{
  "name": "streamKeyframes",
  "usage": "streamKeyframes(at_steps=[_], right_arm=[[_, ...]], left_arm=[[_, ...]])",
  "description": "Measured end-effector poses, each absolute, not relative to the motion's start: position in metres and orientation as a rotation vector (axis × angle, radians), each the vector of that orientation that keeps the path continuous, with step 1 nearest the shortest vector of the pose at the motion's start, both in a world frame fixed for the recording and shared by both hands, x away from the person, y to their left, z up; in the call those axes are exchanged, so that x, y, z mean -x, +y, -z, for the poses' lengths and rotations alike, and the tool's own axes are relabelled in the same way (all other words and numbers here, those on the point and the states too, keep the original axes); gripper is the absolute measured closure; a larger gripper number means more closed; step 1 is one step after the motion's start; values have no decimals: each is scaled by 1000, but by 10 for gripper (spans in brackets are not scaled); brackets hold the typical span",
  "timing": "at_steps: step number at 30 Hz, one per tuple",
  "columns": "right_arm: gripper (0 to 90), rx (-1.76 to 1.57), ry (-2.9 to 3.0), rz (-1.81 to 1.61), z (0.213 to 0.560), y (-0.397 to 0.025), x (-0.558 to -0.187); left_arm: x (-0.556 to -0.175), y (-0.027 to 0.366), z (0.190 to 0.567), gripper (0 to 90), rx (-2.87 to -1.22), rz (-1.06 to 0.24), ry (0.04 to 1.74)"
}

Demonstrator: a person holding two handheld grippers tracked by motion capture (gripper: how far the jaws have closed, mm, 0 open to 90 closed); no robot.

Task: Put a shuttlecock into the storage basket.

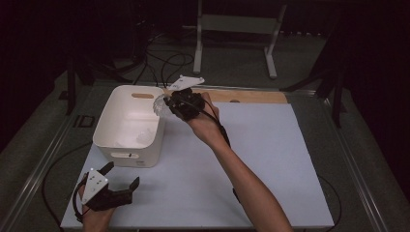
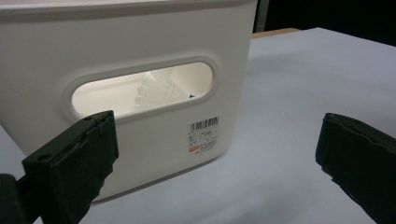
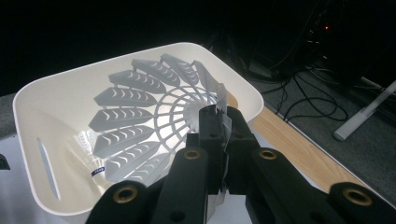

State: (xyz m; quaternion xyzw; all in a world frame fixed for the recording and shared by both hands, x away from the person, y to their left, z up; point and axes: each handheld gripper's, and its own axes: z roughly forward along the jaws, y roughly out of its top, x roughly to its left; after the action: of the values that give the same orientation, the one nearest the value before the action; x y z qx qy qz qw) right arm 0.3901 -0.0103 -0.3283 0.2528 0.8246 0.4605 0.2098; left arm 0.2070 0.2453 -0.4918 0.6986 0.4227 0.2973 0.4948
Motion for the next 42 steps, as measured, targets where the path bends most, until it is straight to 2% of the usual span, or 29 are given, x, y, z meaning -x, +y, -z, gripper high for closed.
streamKeyframes(at_steps=[42], right_arm=[[880,-677,2327,-1322,334,16,-396]], left_arm=[[-207,247,492,0,-1692,-723,1028]])
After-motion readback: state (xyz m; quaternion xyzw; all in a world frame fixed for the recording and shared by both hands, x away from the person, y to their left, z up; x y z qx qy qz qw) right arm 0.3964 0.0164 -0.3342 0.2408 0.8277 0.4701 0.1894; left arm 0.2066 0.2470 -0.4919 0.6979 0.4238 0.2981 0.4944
